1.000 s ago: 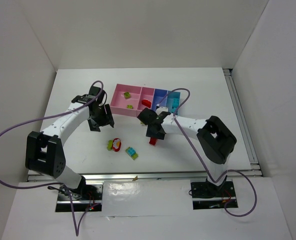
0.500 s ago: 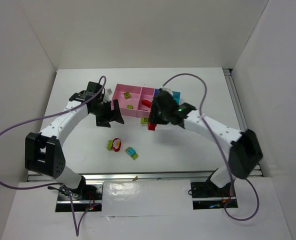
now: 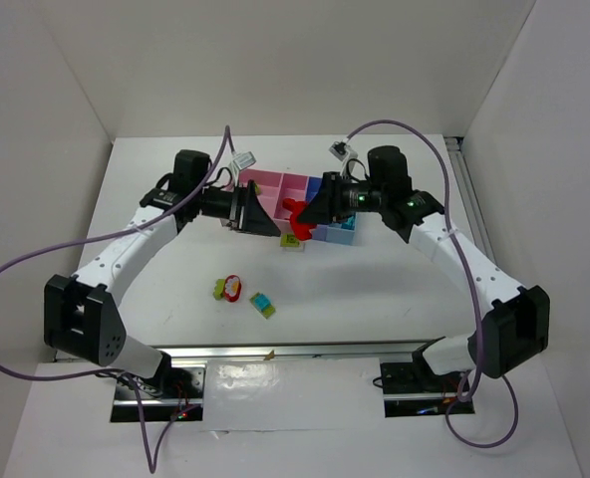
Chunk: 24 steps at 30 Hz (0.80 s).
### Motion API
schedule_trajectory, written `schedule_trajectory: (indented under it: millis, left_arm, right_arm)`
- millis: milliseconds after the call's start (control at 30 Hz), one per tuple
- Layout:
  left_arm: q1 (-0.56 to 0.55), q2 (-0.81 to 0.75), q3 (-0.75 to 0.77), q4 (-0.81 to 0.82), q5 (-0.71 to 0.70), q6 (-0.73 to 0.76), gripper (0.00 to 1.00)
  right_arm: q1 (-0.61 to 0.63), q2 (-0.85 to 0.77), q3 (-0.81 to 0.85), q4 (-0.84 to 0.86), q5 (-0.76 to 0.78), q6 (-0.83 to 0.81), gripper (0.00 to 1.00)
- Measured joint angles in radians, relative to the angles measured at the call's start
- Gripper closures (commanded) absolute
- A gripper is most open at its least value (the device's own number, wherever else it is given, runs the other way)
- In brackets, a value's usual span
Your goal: Sort the legos into containers by color
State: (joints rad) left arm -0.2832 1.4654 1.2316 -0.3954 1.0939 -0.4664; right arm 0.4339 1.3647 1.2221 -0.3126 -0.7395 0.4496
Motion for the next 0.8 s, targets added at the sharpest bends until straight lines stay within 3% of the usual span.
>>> schedule_trajectory:
  millis: [233,533,800]
  left_arm:
    - [-0.061,-0.002,-0.037,0.252,0.117,-0.095,0.08]
    - [-0.098,-0.001,-0.04,0.301,0.12,-0.112,0.13]
    - [-0.117,-0.001,-0.024,0.343,0.12,-0.134,0.36]
  right_arm:
    - [0.0,0.003,-0.021,0.145,-0.198,0.066,0.72]
    - [0.0,0.003,-0.054,0.272,-0.322,0.164,0.72]
    - [0.0,0.008,-0.06,0.32,-0.342,0.191,0.72]
